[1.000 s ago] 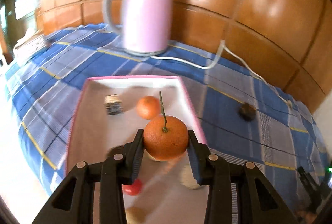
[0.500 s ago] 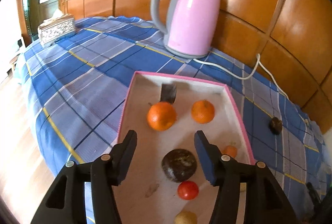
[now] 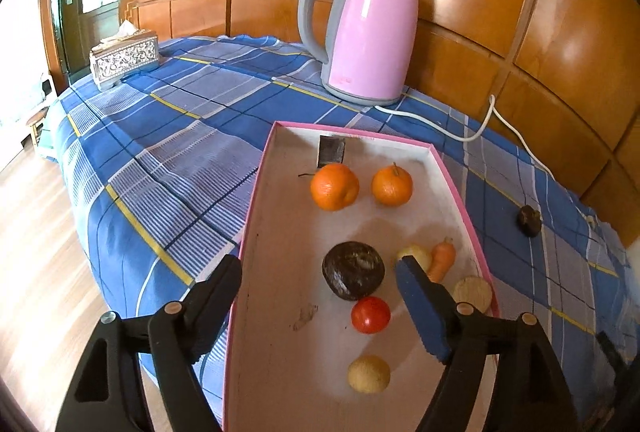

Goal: Organize fruits
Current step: 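Swing the right gripper toward the dark brown round fruit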

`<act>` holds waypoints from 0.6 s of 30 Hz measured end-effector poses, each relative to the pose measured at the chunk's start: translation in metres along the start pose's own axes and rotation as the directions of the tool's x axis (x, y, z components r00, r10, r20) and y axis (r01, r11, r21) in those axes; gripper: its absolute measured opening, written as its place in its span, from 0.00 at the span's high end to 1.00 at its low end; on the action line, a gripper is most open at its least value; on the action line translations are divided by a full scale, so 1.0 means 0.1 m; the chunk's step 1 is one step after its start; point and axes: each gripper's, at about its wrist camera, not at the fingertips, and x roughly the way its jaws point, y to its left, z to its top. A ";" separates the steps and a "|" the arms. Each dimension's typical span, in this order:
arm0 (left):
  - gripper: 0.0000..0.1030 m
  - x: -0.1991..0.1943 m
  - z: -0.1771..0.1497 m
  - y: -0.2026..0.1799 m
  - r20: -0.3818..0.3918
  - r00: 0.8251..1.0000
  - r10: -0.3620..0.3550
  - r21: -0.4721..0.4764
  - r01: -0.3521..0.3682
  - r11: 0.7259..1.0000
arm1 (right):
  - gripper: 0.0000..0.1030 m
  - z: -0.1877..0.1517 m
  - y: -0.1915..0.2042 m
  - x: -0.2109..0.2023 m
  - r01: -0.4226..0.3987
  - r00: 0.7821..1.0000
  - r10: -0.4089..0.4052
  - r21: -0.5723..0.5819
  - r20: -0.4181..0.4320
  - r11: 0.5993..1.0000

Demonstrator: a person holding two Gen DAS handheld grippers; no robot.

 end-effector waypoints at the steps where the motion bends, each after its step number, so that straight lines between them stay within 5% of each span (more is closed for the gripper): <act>1: 0.21 -0.01 -0.01 0.00 0.000 1.000 0.000 0.001 0.000 1.000 | 0.40 0.00 0.00 0.00 0.000 1.000 0.000 0.000 -0.002 1.000; 8: 0.18 -0.02 -0.06 0.03 -0.004 1.000 -0.002 0.005 0.002 1.000 | 0.40 0.10 0.05 0.01 0.016 0.998 -0.018 -0.028 -0.058 0.999; 18: 0.14 0.00 -0.10 0.05 -0.014 1.000 0.001 0.003 -0.001 1.000 | 0.40 0.18 0.47 -0.11 -0.148 0.984 0.141 -0.058 -0.109 0.987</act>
